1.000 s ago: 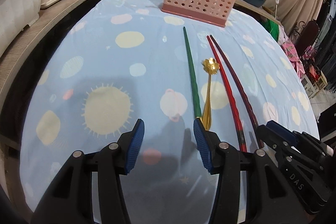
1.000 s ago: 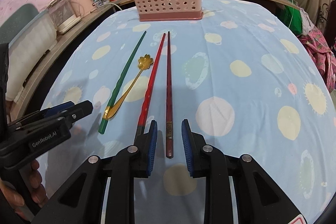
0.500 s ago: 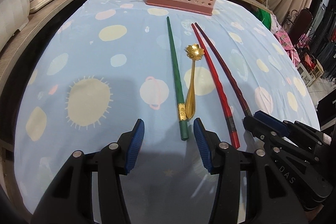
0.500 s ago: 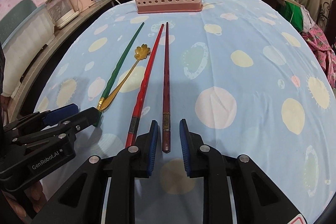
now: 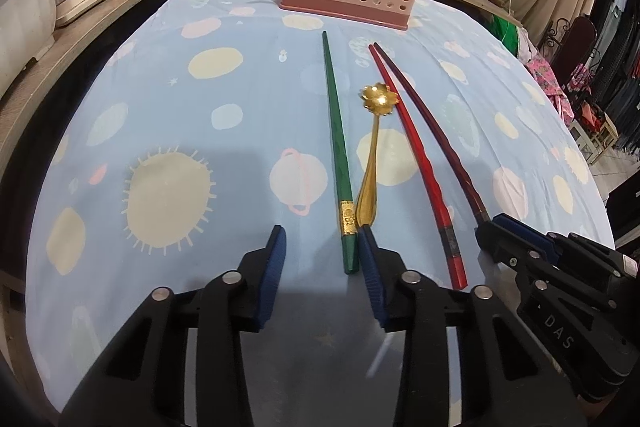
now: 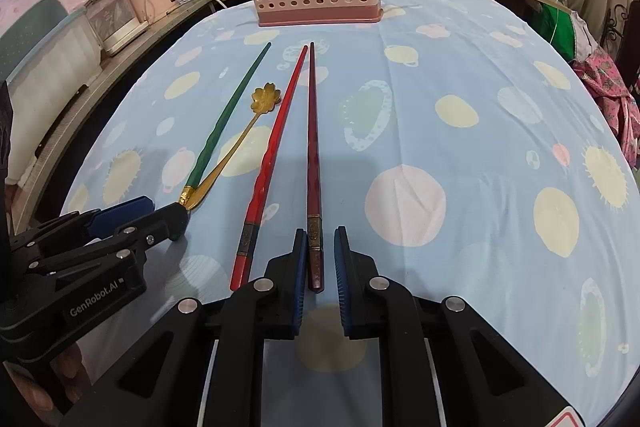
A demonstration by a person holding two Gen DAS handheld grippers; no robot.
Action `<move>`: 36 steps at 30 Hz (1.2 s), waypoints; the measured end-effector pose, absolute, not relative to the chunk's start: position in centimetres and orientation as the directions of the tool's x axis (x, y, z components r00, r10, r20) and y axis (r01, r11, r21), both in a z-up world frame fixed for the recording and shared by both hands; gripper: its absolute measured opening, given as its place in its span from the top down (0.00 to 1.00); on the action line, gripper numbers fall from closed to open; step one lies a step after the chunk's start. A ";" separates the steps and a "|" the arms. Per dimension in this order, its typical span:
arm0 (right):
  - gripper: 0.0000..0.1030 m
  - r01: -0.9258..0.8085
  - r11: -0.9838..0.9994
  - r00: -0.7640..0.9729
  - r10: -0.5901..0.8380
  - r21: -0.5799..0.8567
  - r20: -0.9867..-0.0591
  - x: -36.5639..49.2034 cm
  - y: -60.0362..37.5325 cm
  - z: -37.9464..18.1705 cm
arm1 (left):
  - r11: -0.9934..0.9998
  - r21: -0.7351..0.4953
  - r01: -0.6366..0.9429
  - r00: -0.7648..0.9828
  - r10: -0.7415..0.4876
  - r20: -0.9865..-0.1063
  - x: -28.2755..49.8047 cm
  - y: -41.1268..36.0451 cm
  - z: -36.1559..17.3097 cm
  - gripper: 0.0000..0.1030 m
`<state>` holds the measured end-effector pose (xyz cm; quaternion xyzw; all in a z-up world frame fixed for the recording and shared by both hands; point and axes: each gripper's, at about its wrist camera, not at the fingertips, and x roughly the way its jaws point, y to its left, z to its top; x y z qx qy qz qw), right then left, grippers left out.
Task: Organize utensils
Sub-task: 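Grasp a dark red chopstick with the right tool while the left tool grasps a green chopstick, then lift both held chopsticks and carry them over the pink caddy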
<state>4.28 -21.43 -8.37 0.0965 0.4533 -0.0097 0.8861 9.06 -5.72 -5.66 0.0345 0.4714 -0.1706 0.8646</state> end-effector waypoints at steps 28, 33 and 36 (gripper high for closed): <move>0.93 0.100 0.979 0.588 0.085 0.177 -0.804 4.1 -21.5 -8.2 | 0.938 -0.144 0.317 0.495 -0.293 -0.818 9.7 -4.8 -5.2 0.93; 0.93 0.099 0.979 0.598 0.086 0.180 -0.797 3.7 -21.5 -7.7 | 0.938 -0.161 0.307 0.508 -0.304 -0.806 9.7 -4.4 -4.0 0.93; 0.93 0.099 0.978 0.612 0.084 0.182 -0.786 3.4 -21.8 -7.0 | 0.938 -0.172 0.301 0.521 -0.312 -0.794 9.7 -4.0 -3.1 0.93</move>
